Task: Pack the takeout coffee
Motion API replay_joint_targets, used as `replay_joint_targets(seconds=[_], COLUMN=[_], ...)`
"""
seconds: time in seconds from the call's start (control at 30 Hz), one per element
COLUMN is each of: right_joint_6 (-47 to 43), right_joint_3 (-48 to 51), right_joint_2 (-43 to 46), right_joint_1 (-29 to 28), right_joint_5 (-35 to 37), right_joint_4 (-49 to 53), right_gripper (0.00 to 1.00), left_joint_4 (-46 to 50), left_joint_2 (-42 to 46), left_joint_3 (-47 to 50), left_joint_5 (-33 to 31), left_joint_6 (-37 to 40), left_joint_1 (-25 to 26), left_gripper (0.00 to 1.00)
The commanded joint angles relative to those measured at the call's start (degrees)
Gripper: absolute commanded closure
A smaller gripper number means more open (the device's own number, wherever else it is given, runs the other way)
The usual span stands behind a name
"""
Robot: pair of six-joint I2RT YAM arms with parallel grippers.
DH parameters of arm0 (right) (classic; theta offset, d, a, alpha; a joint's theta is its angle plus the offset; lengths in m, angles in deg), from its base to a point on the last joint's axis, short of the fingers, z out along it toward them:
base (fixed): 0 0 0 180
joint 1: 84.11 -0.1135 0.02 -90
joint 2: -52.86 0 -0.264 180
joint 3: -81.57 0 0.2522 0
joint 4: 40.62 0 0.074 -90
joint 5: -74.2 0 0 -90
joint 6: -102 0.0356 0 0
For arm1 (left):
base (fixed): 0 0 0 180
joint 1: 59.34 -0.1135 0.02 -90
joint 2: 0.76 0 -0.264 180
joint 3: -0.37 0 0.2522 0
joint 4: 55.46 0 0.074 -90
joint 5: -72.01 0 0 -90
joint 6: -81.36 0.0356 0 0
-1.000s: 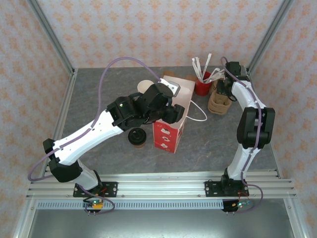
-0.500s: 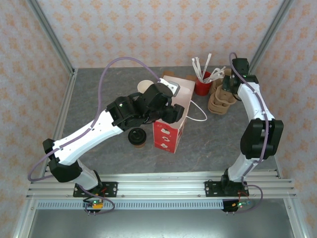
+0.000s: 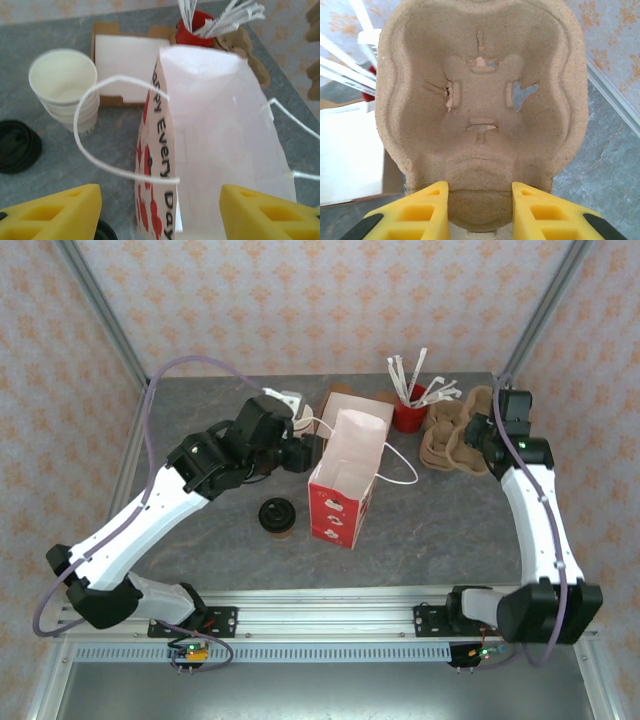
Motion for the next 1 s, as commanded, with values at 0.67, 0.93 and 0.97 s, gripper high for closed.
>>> replay_joint_targets(seconds=[0.67, 0.93, 0.97], right_joint_6=[4.8, 3.4, 3.2], right_joint_3=[-8.2, -12.1, -12.8], right_joint_2=[7.1, 6.0, 5.9], right_joint_1=[-2.1, -4.2, -5.3], right_joint_5=[-24.2, -26.0, -25.8], right_joint_4=[5.2, 6.3, 6.5], right_gripper=[0.70, 0.70, 0.71], left_joint_4=[-19.2, -21.1, -20.4], left_joint_2=[0.7, 0.2, 0.2], left_joint_3=[15.2, 13.7, 13.0], left_joint_5=[24.4, 29.7, 30.8], left_joint_6=[-17.4, -15.5, -14.5], left_joint_1=[5.6, 8.0, 8.0], left_gripper=[0.37, 0.36, 0.36])
